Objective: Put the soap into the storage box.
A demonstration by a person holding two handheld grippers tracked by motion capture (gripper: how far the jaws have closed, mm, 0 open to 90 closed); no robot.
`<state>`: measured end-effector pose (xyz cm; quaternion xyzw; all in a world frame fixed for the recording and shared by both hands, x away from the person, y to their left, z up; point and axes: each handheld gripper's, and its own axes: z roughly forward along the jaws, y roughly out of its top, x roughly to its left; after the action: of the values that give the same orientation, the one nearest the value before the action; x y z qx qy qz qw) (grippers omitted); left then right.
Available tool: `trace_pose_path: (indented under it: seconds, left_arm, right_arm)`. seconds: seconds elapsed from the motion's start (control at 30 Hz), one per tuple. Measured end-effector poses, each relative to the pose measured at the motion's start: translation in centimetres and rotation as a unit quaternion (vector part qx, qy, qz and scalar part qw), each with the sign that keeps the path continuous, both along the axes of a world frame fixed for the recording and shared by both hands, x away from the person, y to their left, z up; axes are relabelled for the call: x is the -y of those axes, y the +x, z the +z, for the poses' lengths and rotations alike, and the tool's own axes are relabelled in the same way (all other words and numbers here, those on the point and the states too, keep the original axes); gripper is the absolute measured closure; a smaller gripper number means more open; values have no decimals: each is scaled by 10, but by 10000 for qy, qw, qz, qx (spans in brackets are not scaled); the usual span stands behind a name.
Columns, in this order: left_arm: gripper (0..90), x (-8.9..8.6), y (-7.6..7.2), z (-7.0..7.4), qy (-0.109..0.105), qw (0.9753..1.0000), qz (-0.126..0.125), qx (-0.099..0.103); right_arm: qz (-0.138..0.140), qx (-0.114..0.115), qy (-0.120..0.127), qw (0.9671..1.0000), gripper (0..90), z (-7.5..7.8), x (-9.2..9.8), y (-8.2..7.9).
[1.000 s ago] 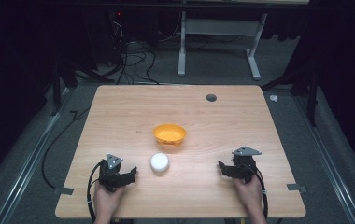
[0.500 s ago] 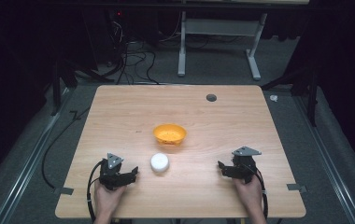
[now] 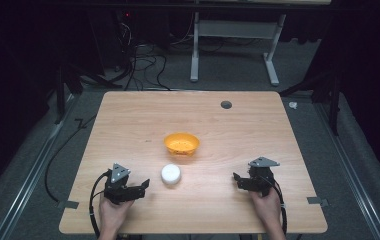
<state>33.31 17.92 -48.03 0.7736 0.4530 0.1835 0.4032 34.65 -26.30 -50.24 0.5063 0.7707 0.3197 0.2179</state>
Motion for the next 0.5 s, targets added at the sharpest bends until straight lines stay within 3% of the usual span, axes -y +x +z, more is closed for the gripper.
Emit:
trace_pose_path:
  seconds: [0.23, 0.5]
  left_arm:
    - [142, 14, -4, 6, -120, 9994, -327, 7]
    - [147, 41, -4, 5, -85, 9979, -643, 43]
  right_arm:
    - [5, -7, 0, 10000, 234, 0, 0, 0]
    - [20, 1, -12, 10000, 233, 0, 0, 0]
